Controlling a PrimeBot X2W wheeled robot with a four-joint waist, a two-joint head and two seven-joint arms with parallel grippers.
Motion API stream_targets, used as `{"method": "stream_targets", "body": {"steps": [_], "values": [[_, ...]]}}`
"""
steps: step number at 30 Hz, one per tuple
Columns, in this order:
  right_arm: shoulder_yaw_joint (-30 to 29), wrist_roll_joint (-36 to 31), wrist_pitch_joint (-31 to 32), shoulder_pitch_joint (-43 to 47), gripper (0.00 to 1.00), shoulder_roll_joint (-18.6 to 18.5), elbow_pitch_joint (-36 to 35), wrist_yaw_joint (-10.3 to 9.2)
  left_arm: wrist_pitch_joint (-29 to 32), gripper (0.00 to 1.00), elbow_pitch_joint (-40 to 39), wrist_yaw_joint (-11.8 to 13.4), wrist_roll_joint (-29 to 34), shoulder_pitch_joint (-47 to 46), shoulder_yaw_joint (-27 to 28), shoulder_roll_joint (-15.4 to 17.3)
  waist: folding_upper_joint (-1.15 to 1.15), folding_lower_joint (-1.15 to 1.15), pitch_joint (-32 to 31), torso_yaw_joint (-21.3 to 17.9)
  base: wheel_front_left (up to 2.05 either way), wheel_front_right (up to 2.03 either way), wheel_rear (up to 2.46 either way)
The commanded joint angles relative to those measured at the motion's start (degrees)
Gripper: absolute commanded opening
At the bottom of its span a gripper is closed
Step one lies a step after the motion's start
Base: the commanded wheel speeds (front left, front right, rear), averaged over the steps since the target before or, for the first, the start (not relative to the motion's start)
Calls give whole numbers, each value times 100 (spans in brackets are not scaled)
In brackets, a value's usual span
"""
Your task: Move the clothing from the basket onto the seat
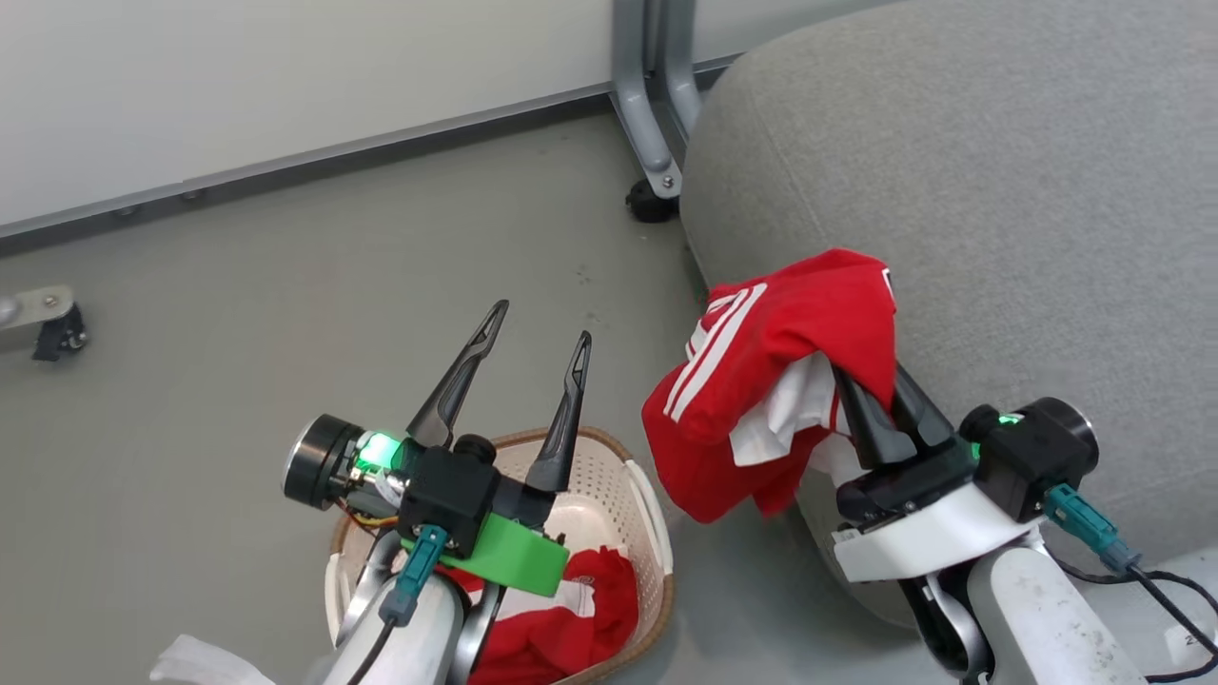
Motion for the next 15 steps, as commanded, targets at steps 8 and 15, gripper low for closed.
{"method": "stream_targets", "body": {"steps": [8,15], "values": [[-221,116,-20,18,0,170,-357,0,4,100,155,-54,36,126,111,206,0,0,609,-1180,0,0,0],[-314,104,-19,23,0,292,-521,0,4,100,227,-124,150,-98,87,321,0,0,823,-1515,0,0,0]]}}
